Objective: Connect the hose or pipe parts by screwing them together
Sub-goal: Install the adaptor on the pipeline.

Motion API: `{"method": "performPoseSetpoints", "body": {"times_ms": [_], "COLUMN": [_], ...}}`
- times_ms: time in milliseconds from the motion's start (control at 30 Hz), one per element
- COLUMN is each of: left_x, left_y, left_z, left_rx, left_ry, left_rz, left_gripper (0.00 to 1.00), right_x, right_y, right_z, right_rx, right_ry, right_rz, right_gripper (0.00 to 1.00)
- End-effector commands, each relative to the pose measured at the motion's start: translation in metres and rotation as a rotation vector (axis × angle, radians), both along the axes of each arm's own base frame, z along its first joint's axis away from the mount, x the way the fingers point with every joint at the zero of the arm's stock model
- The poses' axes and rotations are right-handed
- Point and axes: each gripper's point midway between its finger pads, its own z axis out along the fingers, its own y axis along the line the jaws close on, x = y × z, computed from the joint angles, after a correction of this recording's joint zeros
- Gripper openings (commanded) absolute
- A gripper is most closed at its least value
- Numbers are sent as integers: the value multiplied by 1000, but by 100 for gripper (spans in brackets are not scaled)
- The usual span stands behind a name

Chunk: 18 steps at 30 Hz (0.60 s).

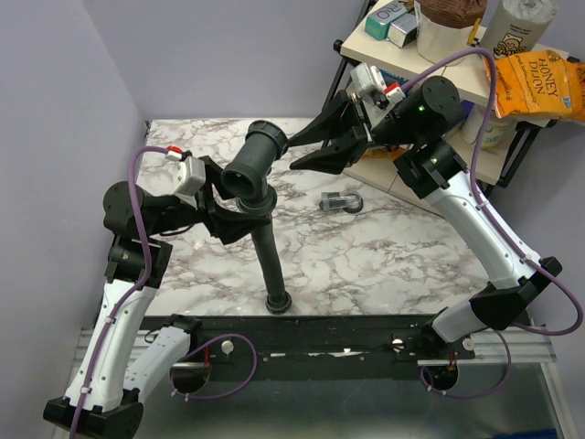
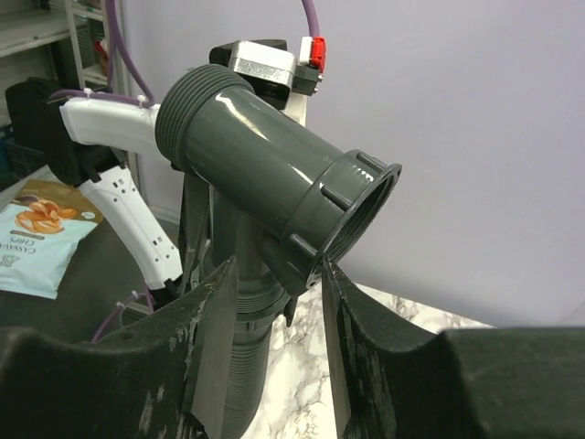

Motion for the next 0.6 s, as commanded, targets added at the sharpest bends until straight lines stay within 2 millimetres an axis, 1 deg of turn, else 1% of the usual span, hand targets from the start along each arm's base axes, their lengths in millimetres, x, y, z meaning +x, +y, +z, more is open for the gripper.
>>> {"method": "performPoseSetpoints", "body": {"times_ms": [0, 233, 267, 300, 400, 433, 533, 567], "left_x": [-1, 10, 11, 11, 13, 13, 15, 15], "left_y": [2, 5, 5, 5, 6, 6, 6, 6], "left_z": [11, 14, 15, 15, 15, 16, 15, 14], "left_rx": [-9, -18, -19, -18, -20, -19, -18, -16], "left_ry": [-51, -49, -53, -53, -50, -50, -50, -50], "left_rz": [24, 90, 92, 95, 106, 108, 116, 116], "left_gripper": [0, 0, 0, 0, 0, 0, 0, 0], "right_x": [-7, -12, -12, -11, -15, -15, -18, -22], "right_y": [-6, -11, -12, -11, -15, -15, -18, -20], "right_z": [5, -3, -4, -9, -10, -13, -13, -11], "right_rx": [9, 5, 7, 1, 5, 1, 8, 18], "right_ry": [-16, 0, 0, 11, 13, 20, 21, 12], "right_rz": [23, 7, -2, -6, -16, -19, -23, -20], "right_gripper": [47, 43, 43, 43, 41, 39, 38, 38]}}
